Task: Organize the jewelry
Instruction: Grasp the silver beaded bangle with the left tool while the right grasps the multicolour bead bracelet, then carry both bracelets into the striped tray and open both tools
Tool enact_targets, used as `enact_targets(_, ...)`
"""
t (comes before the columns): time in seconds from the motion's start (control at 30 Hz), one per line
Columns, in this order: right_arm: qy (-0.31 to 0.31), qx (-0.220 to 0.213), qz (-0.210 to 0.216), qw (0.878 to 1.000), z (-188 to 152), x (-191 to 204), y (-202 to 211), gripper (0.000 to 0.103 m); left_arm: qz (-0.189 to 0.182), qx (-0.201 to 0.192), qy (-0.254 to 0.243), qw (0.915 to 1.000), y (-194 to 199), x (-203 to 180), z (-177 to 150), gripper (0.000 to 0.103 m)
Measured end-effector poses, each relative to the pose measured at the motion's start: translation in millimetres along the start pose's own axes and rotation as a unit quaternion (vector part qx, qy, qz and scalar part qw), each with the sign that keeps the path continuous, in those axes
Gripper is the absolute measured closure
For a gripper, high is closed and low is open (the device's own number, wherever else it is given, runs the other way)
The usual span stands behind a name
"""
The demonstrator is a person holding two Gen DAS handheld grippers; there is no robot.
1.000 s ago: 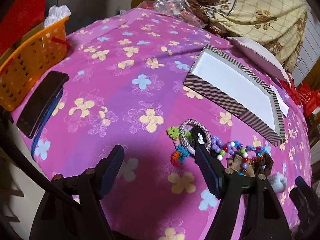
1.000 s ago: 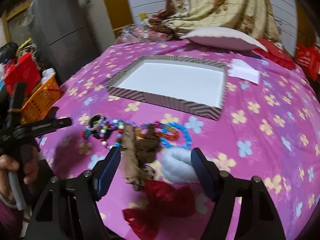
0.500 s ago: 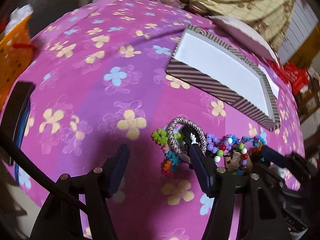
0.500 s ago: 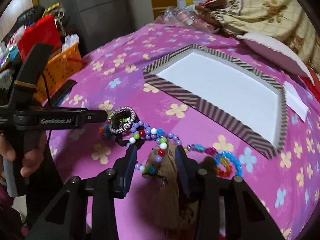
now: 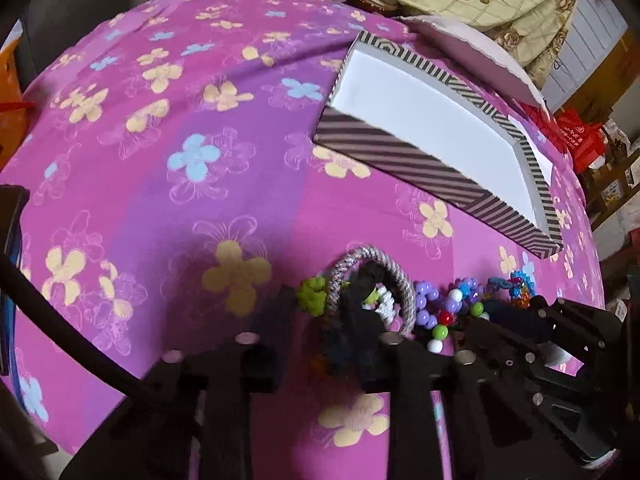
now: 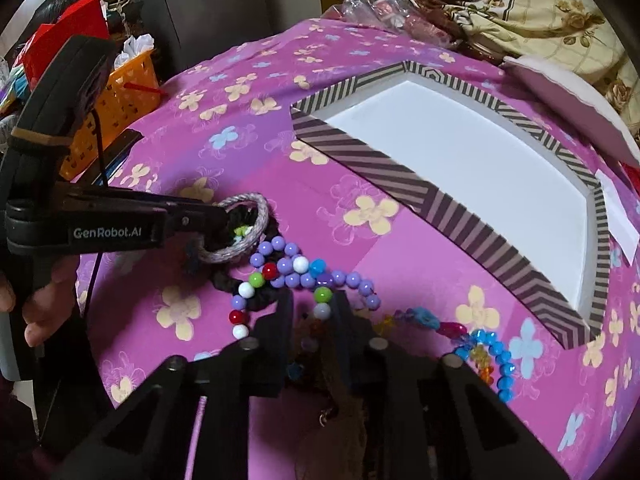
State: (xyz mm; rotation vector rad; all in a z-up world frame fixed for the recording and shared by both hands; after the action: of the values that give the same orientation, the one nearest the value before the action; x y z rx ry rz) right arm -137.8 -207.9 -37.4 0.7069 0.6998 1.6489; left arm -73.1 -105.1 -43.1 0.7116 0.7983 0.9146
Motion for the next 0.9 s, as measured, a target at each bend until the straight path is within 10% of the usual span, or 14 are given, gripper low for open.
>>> enact_targets(0.37,-0.006,-0.048,0.011,0.999,17,2,36,0.098,-0.002,-0.036,0.009,0.9993,30,2,13,0.103)
enact_targets(0.9,0.026,0.046,0.018,0.998,1,2,-16,0.081,0.002,-0.047,0.007,0.9988,45,4,9,0.103)
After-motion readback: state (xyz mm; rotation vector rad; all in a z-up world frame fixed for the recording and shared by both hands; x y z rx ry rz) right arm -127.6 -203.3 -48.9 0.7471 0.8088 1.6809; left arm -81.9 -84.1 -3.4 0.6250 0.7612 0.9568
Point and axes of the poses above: each gripper's, at about its wrist camera, not at the fingertips, and y roughly against the way its jaws point, x to its left, z to its top, the point moved 8 cm from there along -y, roughly the way its jaws point, and after that the axes turned 8 degrees about -x, right-handed, at the moved point
